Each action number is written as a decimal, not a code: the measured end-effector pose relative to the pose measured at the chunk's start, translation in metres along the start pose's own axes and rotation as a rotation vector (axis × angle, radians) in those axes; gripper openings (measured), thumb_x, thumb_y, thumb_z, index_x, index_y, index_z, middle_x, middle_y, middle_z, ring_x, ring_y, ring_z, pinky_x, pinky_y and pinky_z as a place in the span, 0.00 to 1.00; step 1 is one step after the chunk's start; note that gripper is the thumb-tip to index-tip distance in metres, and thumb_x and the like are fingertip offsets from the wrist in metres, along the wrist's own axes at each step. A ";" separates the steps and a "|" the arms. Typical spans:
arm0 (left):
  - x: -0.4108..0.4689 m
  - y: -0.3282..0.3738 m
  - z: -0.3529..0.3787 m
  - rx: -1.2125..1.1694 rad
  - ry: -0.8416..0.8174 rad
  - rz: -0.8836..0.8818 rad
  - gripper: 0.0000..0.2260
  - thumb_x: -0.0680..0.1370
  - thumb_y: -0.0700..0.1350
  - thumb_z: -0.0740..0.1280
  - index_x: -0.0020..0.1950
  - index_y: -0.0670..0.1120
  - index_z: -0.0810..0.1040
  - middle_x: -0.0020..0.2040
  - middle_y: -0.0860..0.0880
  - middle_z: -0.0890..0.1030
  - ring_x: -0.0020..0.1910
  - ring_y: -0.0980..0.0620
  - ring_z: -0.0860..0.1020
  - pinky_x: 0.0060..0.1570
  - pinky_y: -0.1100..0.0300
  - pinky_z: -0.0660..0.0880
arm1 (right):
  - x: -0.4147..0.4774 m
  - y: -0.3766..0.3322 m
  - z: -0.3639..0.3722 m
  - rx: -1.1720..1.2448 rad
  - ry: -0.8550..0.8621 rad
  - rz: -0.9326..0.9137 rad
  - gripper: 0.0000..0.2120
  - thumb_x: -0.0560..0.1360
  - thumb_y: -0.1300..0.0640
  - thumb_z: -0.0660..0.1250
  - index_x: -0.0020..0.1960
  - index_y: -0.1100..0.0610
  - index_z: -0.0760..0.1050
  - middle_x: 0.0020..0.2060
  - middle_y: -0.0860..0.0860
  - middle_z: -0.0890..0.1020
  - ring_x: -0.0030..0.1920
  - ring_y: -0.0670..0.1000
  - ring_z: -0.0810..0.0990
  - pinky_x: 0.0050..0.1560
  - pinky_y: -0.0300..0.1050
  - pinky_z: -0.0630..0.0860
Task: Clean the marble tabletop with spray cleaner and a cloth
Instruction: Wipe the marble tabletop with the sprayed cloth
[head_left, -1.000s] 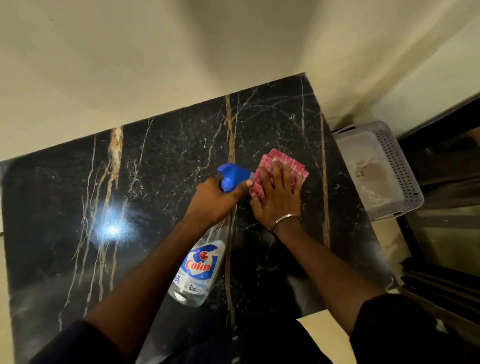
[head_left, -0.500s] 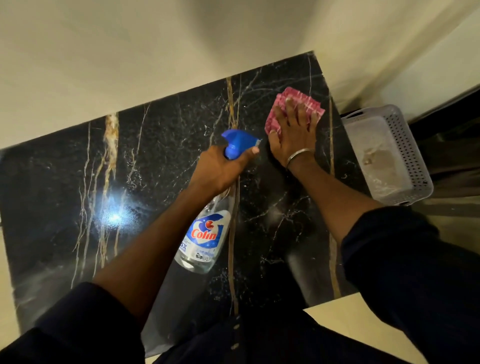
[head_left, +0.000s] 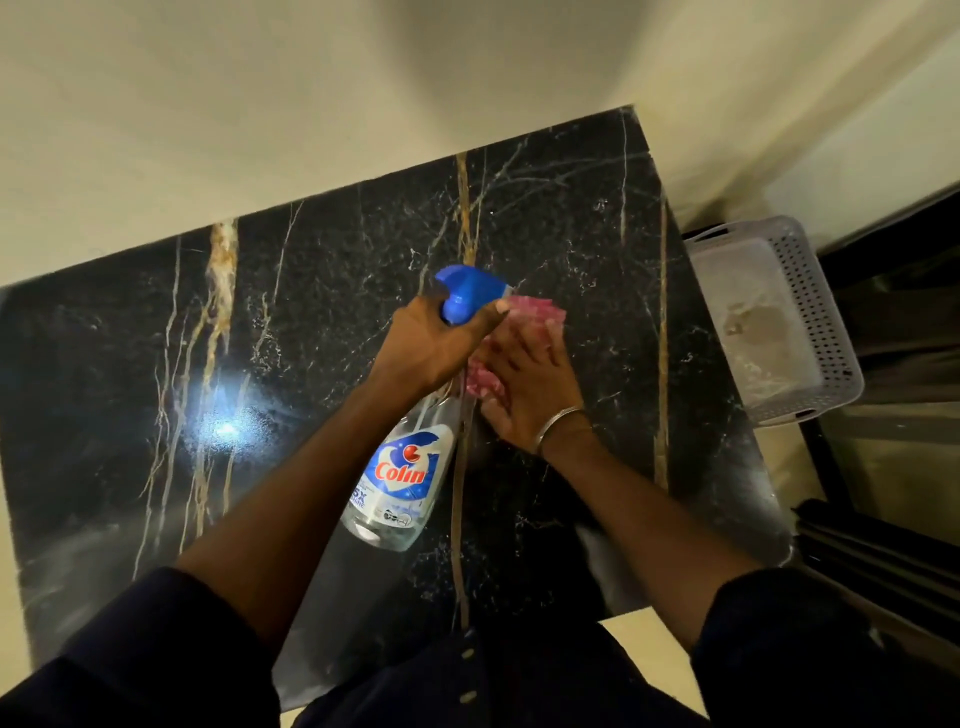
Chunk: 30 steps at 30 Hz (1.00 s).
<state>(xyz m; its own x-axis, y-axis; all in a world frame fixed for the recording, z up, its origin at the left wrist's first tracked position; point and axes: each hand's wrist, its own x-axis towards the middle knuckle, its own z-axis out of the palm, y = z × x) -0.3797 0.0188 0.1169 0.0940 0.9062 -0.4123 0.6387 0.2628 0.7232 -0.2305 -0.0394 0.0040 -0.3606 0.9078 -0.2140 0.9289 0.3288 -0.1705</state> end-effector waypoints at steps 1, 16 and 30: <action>0.002 0.002 0.002 -0.010 -0.011 -0.007 0.19 0.76 0.62 0.66 0.51 0.46 0.78 0.39 0.53 0.81 0.37 0.58 0.80 0.33 0.66 0.73 | -0.004 0.021 -0.001 0.008 0.017 0.073 0.35 0.75 0.40 0.51 0.79 0.52 0.56 0.79 0.56 0.57 0.78 0.62 0.51 0.74 0.68 0.48; 0.011 0.029 0.033 -0.140 -0.144 0.068 0.13 0.77 0.58 0.67 0.44 0.49 0.77 0.36 0.51 0.80 0.30 0.64 0.77 0.28 0.73 0.71 | -0.099 0.119 0.007 0.074 0.140 0.563 0.32 0.77 0.45 0.49 0.79 0.51 0.55 0.79 0.57 0.56 0.77 0.63 0.55 0.76 0.64 0.51; 0.072 0.039 0.041 -0.129 -0.089 -0.006 0.20 0.73 0.63 0.68 0.45 0.45 0.81 0.39 0.46 0.84 0.38 0.52 0.83 0.43 0.53 0.81 | 0.106 0.163 -0.044 -0.004 0.079 0.281 0.34 0.75 0.42 0.47 0.79 0.50 0.54 0.79 0.55 0.54 0.79 0.59 0.52 0.76 0.62 0.47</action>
<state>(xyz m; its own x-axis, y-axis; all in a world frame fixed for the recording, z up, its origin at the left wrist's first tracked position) -0.3166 0.0809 0.0928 0.1610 0.8731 -0.4602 0.5365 0.3139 0.7833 -0.1137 0.1219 -0.0038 -0.0812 0.9809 -0.1765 0.9919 0.0621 -0.1110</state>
